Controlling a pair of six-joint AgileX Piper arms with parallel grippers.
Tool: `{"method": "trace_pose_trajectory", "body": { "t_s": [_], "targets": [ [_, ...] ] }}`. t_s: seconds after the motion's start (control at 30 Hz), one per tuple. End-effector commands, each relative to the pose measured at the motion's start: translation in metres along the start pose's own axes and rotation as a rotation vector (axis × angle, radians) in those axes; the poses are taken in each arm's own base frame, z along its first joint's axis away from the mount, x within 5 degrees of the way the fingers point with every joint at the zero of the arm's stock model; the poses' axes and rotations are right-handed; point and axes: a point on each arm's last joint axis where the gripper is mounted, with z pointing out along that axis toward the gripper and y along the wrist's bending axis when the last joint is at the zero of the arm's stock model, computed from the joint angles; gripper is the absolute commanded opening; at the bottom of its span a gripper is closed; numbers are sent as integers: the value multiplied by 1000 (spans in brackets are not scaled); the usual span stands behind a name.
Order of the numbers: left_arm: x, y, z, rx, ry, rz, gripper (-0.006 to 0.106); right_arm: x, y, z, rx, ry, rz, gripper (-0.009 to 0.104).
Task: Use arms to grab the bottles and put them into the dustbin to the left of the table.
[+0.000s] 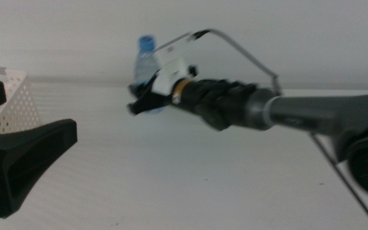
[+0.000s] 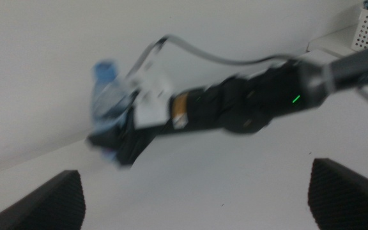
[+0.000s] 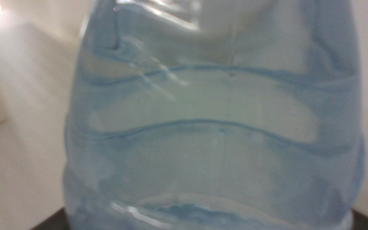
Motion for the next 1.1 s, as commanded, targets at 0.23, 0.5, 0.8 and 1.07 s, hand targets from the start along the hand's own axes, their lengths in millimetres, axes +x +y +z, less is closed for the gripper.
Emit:
{"method": "trace_pose_trajectory", "body": {
  "t_s": [0.23,0.5,0.8,1.07],
  "targets": [
    [-1,-1,-1,7,-21,-6,94,13,39,32,-61,16,-22,-2],
    [-1,-1,-1,7,-21,-6,94,20,43,32,-53,88,-22,-2],
    [-1,-1,-1,7,-21,-6,94,26,52,36,-73,78,-28,-2],
    [-1,-1,-1,7,-21,-6,94,35,58,42,-100,26,3,-2]
  ]
}}
